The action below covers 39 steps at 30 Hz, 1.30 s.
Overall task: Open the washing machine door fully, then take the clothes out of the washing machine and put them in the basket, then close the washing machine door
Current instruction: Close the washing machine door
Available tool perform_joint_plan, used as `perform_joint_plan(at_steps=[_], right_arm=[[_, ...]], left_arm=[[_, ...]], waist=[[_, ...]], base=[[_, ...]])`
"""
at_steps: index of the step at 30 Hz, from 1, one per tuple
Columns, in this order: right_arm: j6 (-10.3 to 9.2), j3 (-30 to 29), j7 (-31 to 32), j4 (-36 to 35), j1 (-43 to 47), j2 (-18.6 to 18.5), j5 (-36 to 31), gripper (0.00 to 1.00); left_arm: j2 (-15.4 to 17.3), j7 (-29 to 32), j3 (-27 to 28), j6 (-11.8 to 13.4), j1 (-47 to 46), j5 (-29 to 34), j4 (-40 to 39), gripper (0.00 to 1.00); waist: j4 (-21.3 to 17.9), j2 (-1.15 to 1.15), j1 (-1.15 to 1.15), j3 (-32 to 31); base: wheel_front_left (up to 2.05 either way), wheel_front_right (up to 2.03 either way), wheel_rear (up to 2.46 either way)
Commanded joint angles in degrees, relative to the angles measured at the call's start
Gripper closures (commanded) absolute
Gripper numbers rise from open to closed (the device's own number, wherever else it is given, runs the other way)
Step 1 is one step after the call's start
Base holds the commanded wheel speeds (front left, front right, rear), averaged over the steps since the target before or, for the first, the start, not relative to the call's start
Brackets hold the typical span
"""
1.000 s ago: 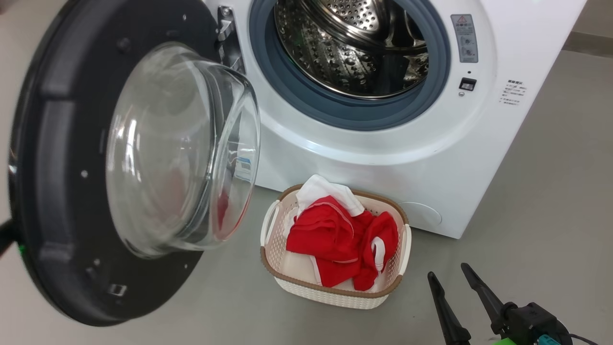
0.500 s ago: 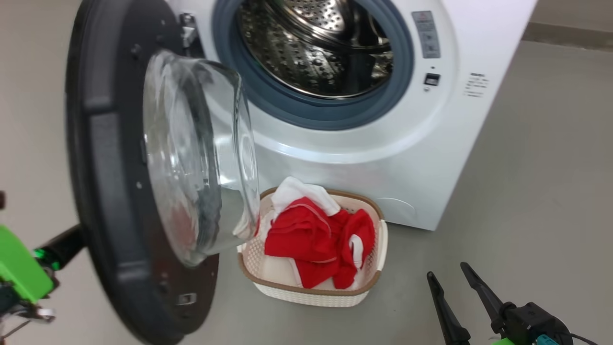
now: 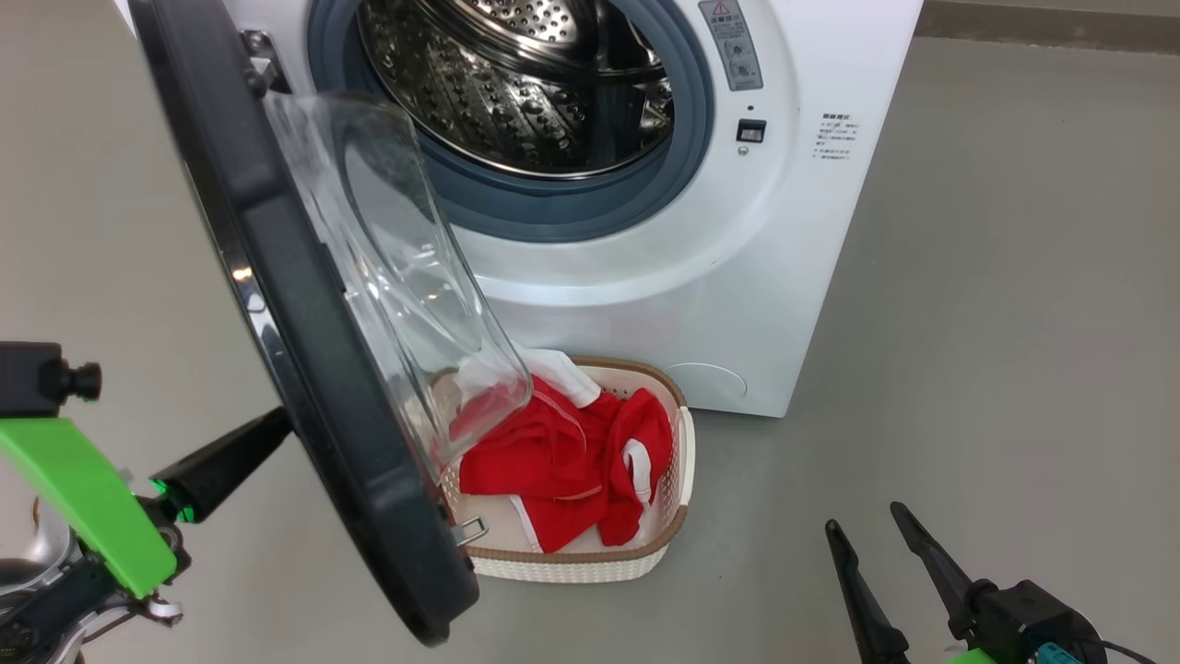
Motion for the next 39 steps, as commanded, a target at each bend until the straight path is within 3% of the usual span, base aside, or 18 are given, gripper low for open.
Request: perform_joint_plan(at_steps=[1,18,23,24,25,27,28,29,39], right_arm=[[0.42,0.91,-0.37,-1.44,-1.52,-0.17,0.16,0.00],[0.42,2.40,-0.37,-0.63,0.10,-0.16,1.37,0.00],[0.42,3.42,-0.37,-0.40,-0.09,-0.16,1.64,0.00],[0.42,3.47,-0.37,-0.37,-0.09,-0.16,1.68,0.00],[0.42,3.53,-0.37,-0.35,-0.06,-0.16,1.72,0.00],[0.42,3.60,-0.37,-0.40,0.07,-0.16,1.78,0.00],[0.42,3.65,-0.37,-0.41,0.10,-0.16,1.78,0.00],[0.42,3.68,-0.37,-0.41,0.14,-0.16,1.78,0.00],[0.42,4.30,-0.37,0.06,0.00,-0.16,2.01,0.00]], left_arm=[[2.40,-0.81,2.49,-0.41,-2.86,-0.38,-1.20,1.00],[1.50,-7.78,1.63,-0.41,5.73,-1.24,2.71,1.00],[0.84,-11.24,2.13,-0.41,10.84,-1.15,4.05,0.70],[0.52,-12.15,2.23,-0.41,11.73,-1.06,4.39,0.56],[0.20,-12.98,2.36,-0.41,12.59,-1.05,4.78,0.50],[-0.21,-14.75,2.32,-0.41,14.26,-0.37,5.51,0.26],[-0.60,-15.78,2.32,-0.41,15.02,-0.07,5.93,0.07],[-1.10,-16.78,2.30,-0.41,15.76,0.08,6.36,0.00],[-5.90,-26.13,1.01,-0.41,20.85,2.90,13.19,0.00]], waist=[[-0.04,0.00,0.00,-0.20],[4.46,0.00,0.00,-4.60],[5.24,0.00,0.00,-5.44],[5.46,0.00,0.00,-5.62],[5.62,0.00,0.00,-5.77],[5.96,0.00,0.00,-5.98],[6.13,0.00,0.00,-6.05],[6.30,0.00,0.00,-6.12],[7.29,0.00,0.00,-6.32]], base=[[0.00,0.00,0.00],[0.00,0.00,0.00],[0.00,0.00,0.00],[0.00,0.00,0.00],[0.00,0.00,0.00],[0.00,0.00,0.00],[0.00,0.00,0.00],[0.00,0.00,0.00],[0.00,0.00,0.00]])
